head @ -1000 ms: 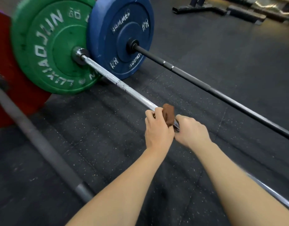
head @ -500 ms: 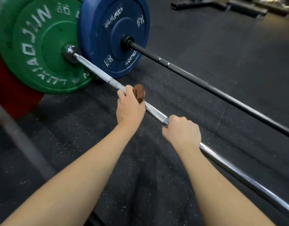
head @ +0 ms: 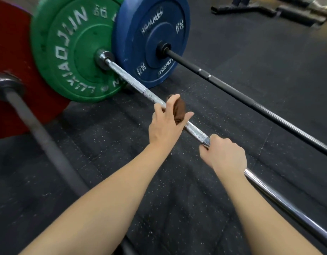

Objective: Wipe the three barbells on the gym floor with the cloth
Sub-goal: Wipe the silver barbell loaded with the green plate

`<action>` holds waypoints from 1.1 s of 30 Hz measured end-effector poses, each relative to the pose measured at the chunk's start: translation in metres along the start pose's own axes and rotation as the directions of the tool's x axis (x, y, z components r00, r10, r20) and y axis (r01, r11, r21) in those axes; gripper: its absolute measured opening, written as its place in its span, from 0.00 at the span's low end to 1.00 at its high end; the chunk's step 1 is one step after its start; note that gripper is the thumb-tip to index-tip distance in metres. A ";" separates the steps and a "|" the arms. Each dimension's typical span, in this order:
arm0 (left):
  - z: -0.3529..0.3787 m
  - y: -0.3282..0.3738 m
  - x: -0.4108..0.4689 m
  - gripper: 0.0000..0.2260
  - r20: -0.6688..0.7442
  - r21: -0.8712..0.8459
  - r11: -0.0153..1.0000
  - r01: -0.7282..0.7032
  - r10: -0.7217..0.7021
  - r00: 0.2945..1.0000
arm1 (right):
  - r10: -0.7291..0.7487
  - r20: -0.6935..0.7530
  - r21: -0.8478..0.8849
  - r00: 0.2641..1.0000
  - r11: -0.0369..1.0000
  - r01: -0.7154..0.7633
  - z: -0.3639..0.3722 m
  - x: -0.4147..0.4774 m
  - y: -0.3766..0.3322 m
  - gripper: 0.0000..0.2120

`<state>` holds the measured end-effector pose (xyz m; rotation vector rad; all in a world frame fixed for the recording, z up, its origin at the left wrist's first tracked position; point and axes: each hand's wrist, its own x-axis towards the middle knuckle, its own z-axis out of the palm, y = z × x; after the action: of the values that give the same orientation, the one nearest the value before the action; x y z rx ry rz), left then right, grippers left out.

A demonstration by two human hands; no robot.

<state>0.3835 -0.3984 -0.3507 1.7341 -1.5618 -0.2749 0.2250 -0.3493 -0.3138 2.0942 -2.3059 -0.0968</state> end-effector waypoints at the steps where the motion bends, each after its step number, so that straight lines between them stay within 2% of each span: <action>1: 0.000 -0.002 0.000 0.29 0.003 0.020 1.000 -0.006 0.006 1.000 | 0.010 0.015 0.006 1.000 1.000 -0.010 0.000 0.000 -0.001 0.13; 4: 0.004 -0.003 -0.001 0.25 -0.022 0.052 0.999 -0.013 0.014 1.000 | 0.068 0.129 0.068 0.989 0.995 -0.077 -0.004 0.004 -0.002 0.13; 7: 0.009 -0.005 -0.001 0.28 -0.059 0.052 0.999 0.004 -0.001 0.998 | 0.044 0.237 0.118 0.971 0.990 -0.073 -0.011 0.013 -0.010 0.16; 11: 0.013 -0.004 -0.004 0.29 -0.081 -0.006 1.000 0.018 -0.018 0.997 | -0.152 0.172 -0.004 0.973 0.988 0.155 -0.016 0.039 -0.040 0.20; 15: 0.013 -0.009 0.002 0.24 -0.122 -0.039 0.999 0.003 -0.008 0.993 | -0.067 0.146 0.124 0.987 0.991 0.048 -0.009 0.048 -0.055 0.10; 17: 0.013 -0.010 0.006 0.22 -0.138 -0.018 1.000 -0.015 0.012 0.990 | -0.057 0.103 0.097 0.993 0.994 0.047 -0.006 0.046 -0.054 0.09; 22: 0.009 -0.012 0.013 0.19 -0.129 0.053 0.998 0.017 -0.010 0.992 | -0.063 0.133 0.125 0.989 0.991 0.046 -0.011 0.046 -0.054 0.12; 24: 0.003 -0.021 0.027 0.18 -0.141 0.017 0.995 0.096 -0.093 0.986 | -0.072 0.123 0.118 0.990 0.991 0.058 -0.009 0.045 -0.055 0.13; 26: -0.002 -0.036 0.042 0.18 -0.146 -0.055 0.966 0.252 -0.257 0.955 | -0.081 0.108 0.107 0.991 0.992 0.069 -0.006 0.045 -0.055 0.13; 28: -0.003 -0.045 0.052 0.18 -0.145 -0.080 0.937 0.340 -0.348 0.926 | -0.081 0.097 0.111 0.992 0.991 0.070 -0.006 0.045 -0.055 0.12; 33: 0.002 -0.034 0.051 0.18 -0.183 -0.028 0.953 0.302 -0.302 0.936 | -0.097 0.092 0.120 0.991 0.989 0.086 -0.008 0.044 -0.056 0.12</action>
<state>0.4193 -0.4477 -0.3573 1.9405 -1.1603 -0.2553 0.2769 -0.3982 -0.3108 2.3019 -2.3213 -0.0709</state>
